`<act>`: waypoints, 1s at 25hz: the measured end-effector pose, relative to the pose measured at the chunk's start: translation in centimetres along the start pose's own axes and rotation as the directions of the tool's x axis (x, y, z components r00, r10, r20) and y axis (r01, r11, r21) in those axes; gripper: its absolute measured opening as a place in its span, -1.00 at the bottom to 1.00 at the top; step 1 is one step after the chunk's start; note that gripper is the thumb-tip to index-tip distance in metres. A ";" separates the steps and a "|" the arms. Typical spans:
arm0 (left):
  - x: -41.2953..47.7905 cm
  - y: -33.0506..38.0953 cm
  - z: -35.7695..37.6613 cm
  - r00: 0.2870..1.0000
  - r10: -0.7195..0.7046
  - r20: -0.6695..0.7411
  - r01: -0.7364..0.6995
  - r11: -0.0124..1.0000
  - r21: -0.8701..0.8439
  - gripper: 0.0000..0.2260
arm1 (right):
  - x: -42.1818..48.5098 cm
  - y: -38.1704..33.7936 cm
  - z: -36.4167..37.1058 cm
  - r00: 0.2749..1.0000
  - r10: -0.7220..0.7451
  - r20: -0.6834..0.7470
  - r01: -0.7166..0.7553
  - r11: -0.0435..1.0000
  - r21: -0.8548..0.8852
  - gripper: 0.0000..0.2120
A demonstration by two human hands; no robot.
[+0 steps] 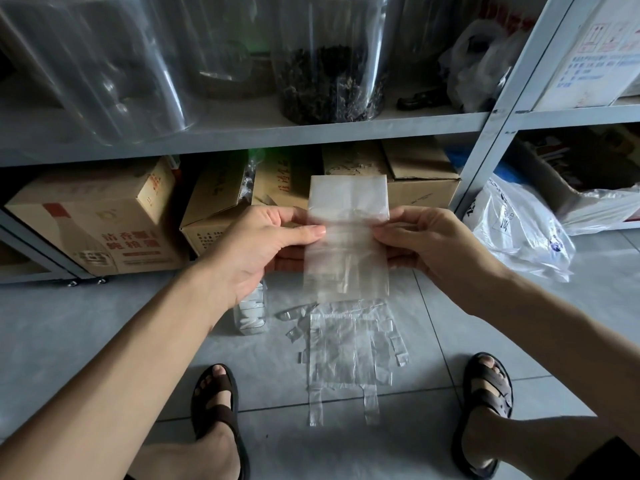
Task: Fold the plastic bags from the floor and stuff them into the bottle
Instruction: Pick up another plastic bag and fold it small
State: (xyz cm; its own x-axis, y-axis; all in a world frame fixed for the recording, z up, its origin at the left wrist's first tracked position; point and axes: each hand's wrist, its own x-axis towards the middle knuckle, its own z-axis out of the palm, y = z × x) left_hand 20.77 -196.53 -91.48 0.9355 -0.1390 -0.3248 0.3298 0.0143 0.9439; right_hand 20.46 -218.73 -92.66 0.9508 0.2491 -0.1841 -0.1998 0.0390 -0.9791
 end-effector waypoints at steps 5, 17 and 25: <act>-0.1 0.1 0.2 0.998 -0.056 0.002 0.056 0.995 -0.085 -0.84 | 0.3 0.2 -0.2 1.000 -0.028 0.000 0.028 0.992 0.127 -0.84; -0.3 0.1 0.2 0.997 -0.054 0.062 0.056 0.998 -0.024 -0.71 | 0.2 0.5 0.0 0.992 -0.130 0.006 0.130 0.988 -0.082 -0.74; -0.2 -0.1 0.0 0.998 0.002 0.060 -0.005 0.999 0.052 -0.62 | 0.2 0.5 0.0 0.979 -0.203 0.036 0.206 0.957 -0.204 -0.66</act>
State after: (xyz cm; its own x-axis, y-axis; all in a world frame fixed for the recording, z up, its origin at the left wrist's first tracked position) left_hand 20.54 -196.46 -91.48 0.9269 -0.1981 -0.3188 0.3179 -0.0369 0.9474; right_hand 20.57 -218.64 -93.18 0.9625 0.2705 0.0218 0.0530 -0.1085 -0.9927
